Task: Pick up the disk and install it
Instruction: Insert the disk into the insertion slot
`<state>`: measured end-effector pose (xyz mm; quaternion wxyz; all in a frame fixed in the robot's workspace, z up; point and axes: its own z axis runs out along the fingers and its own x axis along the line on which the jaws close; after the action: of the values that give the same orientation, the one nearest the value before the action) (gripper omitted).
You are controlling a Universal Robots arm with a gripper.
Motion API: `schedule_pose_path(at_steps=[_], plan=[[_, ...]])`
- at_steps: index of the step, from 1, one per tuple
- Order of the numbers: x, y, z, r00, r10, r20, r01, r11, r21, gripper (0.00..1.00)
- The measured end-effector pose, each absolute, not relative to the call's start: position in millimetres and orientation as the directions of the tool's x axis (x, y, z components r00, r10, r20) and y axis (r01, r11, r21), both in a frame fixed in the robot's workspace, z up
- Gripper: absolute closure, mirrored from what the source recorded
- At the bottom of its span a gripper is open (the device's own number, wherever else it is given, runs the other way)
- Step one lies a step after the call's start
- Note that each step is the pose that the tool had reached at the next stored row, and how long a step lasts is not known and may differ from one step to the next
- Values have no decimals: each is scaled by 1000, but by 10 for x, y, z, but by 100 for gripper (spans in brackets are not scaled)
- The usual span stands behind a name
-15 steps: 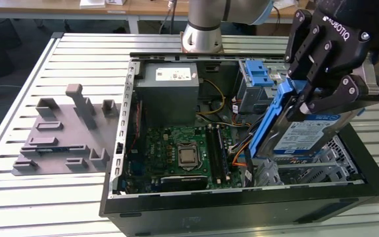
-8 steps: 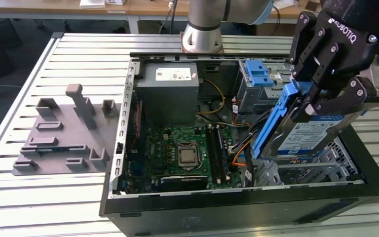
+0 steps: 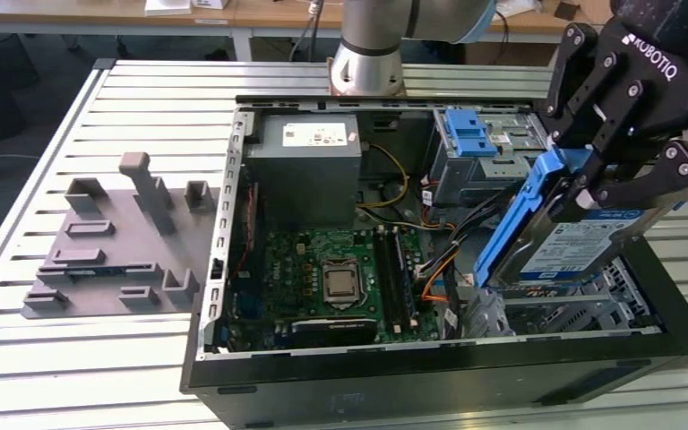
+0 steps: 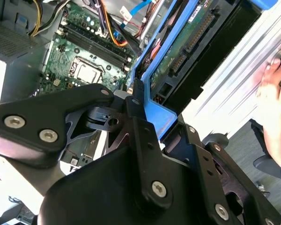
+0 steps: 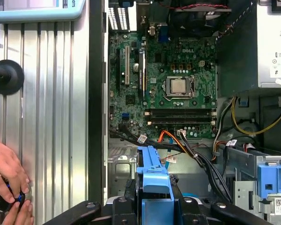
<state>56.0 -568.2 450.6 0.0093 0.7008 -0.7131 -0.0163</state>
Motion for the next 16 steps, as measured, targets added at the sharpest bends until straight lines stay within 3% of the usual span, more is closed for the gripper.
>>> schedule_pose_path(at_steps=[16], plan=[[700,-5683,4483,-17,-1000,-10,-999,17,34,64]])
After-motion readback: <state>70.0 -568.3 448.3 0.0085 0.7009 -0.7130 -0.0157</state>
